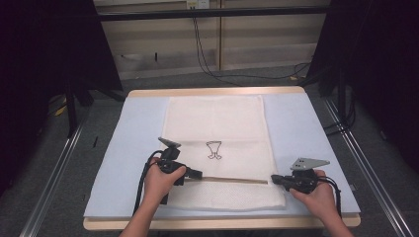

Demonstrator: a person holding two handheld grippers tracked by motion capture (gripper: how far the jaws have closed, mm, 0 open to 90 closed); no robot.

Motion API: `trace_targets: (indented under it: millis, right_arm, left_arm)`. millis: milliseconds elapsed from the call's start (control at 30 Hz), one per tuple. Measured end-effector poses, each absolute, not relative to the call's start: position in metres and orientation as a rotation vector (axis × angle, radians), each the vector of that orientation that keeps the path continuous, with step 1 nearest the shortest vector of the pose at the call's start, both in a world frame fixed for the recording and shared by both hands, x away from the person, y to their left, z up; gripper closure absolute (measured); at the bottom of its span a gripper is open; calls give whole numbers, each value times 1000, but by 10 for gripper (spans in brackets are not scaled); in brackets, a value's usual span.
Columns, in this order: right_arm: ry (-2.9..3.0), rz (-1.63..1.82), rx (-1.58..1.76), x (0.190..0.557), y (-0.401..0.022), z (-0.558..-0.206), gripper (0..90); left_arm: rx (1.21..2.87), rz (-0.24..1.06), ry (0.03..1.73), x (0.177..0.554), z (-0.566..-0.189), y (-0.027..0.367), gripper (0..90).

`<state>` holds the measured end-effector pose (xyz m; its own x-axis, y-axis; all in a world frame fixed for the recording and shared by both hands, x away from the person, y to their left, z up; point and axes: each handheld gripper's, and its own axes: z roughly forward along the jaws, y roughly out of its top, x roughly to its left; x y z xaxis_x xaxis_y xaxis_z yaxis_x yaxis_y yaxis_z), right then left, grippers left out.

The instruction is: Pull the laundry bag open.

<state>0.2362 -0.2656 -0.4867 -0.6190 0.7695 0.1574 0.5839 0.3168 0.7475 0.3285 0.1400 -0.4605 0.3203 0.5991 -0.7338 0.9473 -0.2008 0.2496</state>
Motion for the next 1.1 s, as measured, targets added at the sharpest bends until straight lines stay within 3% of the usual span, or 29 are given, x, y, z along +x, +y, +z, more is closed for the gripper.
trace_targets:
  millis: [1100]
  right_arm:
    - [2352,1186,1242,235,-265,-487,900]
  left_arm:
    - [1863,-635,1396,325,-462,169,874]
